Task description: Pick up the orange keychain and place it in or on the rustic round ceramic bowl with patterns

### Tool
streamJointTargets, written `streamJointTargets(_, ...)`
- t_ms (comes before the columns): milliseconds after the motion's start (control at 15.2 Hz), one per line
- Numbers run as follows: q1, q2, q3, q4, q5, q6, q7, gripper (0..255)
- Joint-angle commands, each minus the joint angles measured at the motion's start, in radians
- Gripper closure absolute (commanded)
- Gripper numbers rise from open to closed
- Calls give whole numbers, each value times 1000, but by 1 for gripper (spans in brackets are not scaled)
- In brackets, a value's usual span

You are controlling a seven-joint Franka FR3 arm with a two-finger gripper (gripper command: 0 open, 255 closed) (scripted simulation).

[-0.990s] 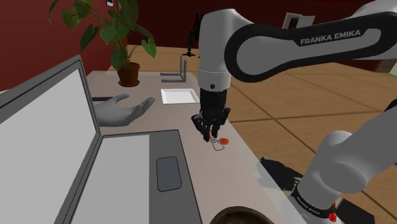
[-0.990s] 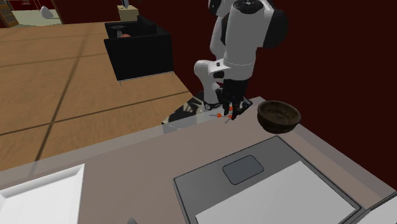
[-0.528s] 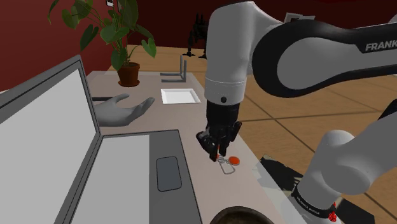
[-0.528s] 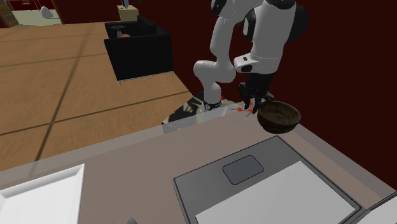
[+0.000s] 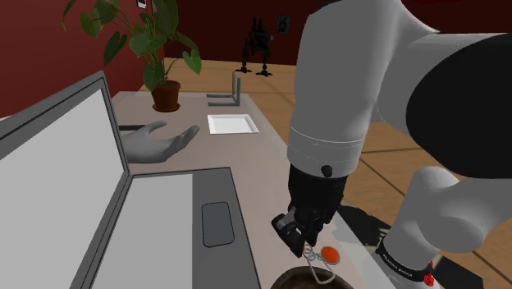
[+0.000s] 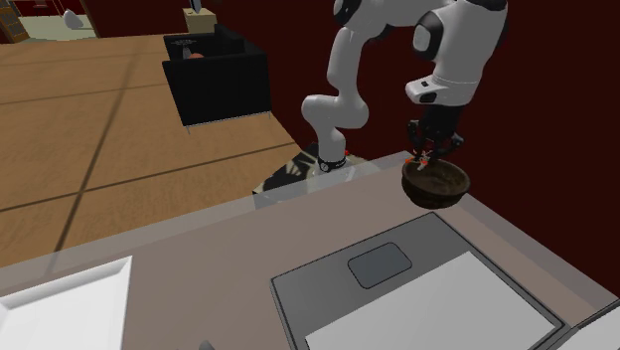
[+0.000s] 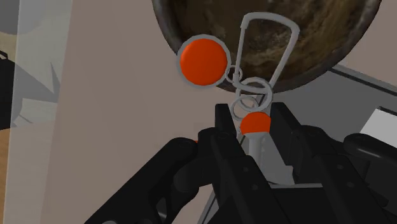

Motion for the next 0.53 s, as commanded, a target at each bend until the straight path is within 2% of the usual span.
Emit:
streamJointTargets(0, 14, 0, 36, 18, 21, -5, 48, 255)
streamJointTargets(330, 41, 6, 126, 67, 64, -13, 162, 255)
streamJointTargets(462, 42, 7, 137, 43, 70, 13, 159, 255)
